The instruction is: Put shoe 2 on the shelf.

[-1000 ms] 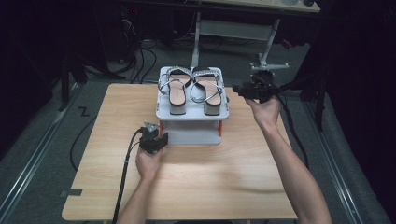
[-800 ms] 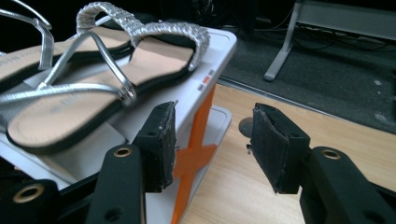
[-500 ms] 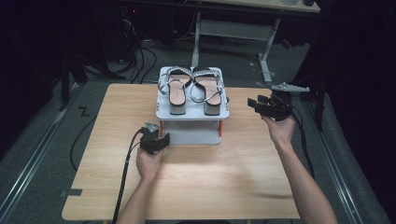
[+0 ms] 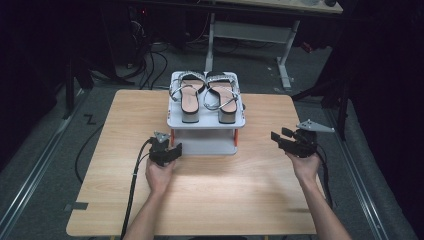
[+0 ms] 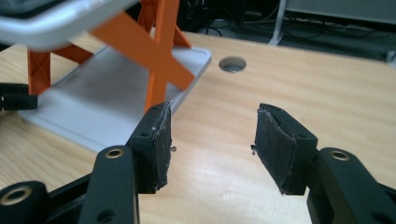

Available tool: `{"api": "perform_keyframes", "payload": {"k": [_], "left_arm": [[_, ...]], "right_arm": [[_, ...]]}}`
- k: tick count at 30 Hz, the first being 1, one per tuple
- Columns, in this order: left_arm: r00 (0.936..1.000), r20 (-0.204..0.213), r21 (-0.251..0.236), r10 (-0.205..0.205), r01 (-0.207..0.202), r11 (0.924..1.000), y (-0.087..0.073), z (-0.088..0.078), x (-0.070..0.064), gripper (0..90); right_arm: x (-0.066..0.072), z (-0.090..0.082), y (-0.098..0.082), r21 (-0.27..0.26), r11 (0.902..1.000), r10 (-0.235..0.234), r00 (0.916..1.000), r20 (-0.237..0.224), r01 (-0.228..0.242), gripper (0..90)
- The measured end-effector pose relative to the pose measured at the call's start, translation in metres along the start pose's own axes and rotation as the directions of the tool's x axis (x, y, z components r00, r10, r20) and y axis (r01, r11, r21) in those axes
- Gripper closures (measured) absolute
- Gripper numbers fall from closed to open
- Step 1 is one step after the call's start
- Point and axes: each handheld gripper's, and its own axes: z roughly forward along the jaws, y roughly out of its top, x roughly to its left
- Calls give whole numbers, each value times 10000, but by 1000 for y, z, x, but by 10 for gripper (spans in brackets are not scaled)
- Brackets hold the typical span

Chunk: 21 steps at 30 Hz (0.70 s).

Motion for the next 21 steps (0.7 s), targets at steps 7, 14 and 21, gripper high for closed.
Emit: {"api": "perform_keyframes", "payload": {"k": [7, 14, 21], "left_arm": [[9998, 51, -98, -179, 180, 9998, -2, -2, 1, 405], [9983, 233, -214, -532, 537, 9983, -4, -7, 6, 400], [9989, 396, -125, -266, 271, 9996, -13, -20, 6, 398]], "right_arm": [[-5, 7, -33, 218, 9993, 304, 9995, 73, -305, 450], [-7, 19, -59, 762, 9968, 192, 9988, 439, -226, 441], [-11, 27, -77, 1358, 9905, 122, 9971, 755, -224, 424]]}}
